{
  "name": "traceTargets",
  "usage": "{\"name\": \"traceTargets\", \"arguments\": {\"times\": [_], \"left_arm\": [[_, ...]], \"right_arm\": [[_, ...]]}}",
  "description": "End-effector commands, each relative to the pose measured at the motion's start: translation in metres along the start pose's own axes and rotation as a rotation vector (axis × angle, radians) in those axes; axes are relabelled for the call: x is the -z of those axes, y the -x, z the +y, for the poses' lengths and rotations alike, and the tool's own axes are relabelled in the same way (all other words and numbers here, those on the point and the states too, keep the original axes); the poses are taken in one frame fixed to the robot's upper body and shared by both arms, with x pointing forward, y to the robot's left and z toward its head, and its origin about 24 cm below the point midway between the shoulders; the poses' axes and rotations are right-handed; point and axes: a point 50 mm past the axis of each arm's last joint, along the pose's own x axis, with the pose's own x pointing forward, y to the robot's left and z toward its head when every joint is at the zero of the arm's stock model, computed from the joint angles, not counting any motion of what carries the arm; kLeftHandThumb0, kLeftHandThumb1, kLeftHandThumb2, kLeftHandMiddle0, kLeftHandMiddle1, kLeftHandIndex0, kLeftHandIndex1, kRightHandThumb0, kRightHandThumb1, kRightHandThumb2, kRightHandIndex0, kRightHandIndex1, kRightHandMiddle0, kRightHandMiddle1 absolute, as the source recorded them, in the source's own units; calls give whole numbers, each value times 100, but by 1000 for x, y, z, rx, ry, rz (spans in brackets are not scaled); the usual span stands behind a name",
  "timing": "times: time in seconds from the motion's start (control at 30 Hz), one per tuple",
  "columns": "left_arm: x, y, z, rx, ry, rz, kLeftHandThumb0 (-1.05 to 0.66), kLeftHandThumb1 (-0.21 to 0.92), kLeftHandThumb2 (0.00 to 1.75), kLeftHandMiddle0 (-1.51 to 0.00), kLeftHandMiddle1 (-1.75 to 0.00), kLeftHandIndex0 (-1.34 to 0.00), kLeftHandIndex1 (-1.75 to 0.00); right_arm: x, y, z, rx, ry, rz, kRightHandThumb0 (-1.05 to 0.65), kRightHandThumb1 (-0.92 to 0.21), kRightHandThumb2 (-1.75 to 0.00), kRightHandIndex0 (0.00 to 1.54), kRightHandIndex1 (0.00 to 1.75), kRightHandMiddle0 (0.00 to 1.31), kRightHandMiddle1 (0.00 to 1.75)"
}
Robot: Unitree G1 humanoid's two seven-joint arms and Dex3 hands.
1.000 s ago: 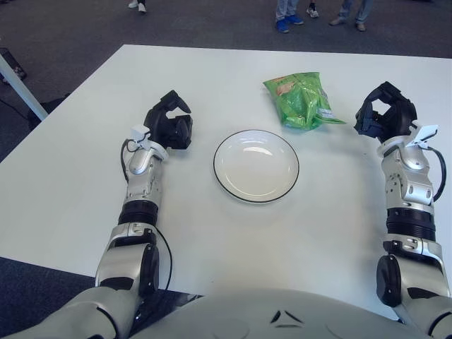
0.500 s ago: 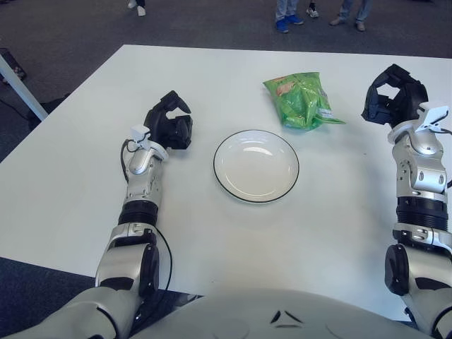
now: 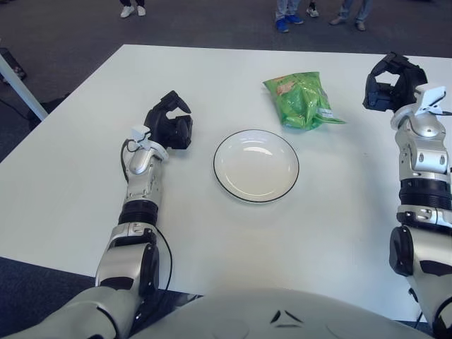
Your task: Put the snack into the plate.
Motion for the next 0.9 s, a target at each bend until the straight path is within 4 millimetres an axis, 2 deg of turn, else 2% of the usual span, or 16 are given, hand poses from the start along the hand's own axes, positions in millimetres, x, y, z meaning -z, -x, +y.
{"name": "traceTargets", "arguments": {"times": [0.0,0.3,0.6,0.87], "left_arm": [[35,31,-4,-64,68,128,-52,21,145,-136,-175,-70,-175],[35,32,-5,-65,69,131,-52,21,144,-136,-175,-70,-175],[35,32,-5,-55,66,124,-52,22,144,-136,-175,-69,-175],[35,33,-6,-42,61,116,-51,24,141,-136,-175,-68,-175]], "right_arm": [[-13,-12,4,-40,52,-39,-51,-26,-139,130,175,66,175],[-25,-26,21,-104,105,-81,-49,-30,-134,129,175,63,175],[-39,-33,35,-138,142,-127,-47,-35,-128,122,175,59,175],[-46,-40,51,-179,300,-188,-45,-39,-122,112,175,55,175]]}}
